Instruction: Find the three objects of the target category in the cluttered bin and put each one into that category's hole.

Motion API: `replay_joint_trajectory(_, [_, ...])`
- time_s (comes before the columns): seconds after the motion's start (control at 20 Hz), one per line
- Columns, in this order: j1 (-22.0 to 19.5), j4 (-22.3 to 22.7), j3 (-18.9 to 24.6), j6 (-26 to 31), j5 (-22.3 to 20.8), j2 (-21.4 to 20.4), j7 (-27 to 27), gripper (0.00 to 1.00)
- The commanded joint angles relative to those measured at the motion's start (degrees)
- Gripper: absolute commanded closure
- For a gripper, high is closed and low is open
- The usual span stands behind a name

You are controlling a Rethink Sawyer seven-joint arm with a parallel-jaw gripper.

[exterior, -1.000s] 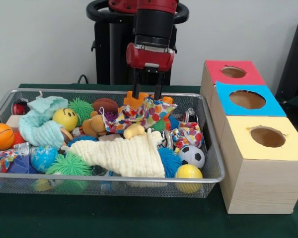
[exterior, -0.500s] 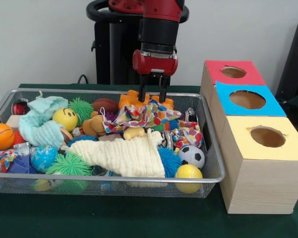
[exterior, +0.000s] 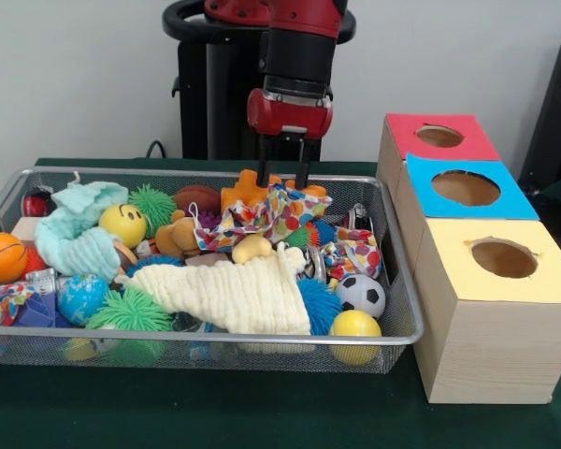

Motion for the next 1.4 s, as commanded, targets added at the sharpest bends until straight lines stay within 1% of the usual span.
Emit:
replay_joint_trajectory(0.05, [-0.03, -3.56, 0.15, -6.26, -0.80, -0.63, 8.04, 0.00])
replay_joint_trajectory(0.2, [-0.34, -3.42, 0.85, -7.56, -1.20, -1.40, 8.14, 0.00])
replay_joint_trajectory(0.4, [-1.45, -2.71, 2.90, -9.65, -1.90, -2.41, 9.04, 0.00])
replay_joint_trajectory(0.6, [-2.88, -1.81, 6.47, -11.02, -2.06, -3.34, 10.96, 0.00])
replay_joint_trajectory(0.85, [-4.16, -1.26, 9.51, -11.20, -2.19, -3.25, 11.79, 0.00])
replay_joint_trajectory(0.95, [-3.48, -1.61, 8.95, -11.65, -1.19, -2.80, 11.49, 0.00])
replay_joint_trajectory(1.15, [-3.59, -2.00, 8.83, -13.00, -0.65, -2.13, 11.43, 0.00])
replay_joint_trajectory(1.25, [-3.52, -2.24, 8.67, -11.91, -0.30, -1.93, 11.03, 0.00])
replay_joint_trajectory(1.4, [-2.32, -3.19, 6.72, -8.32, 1.63, -1.31, 9.71, 0.00])
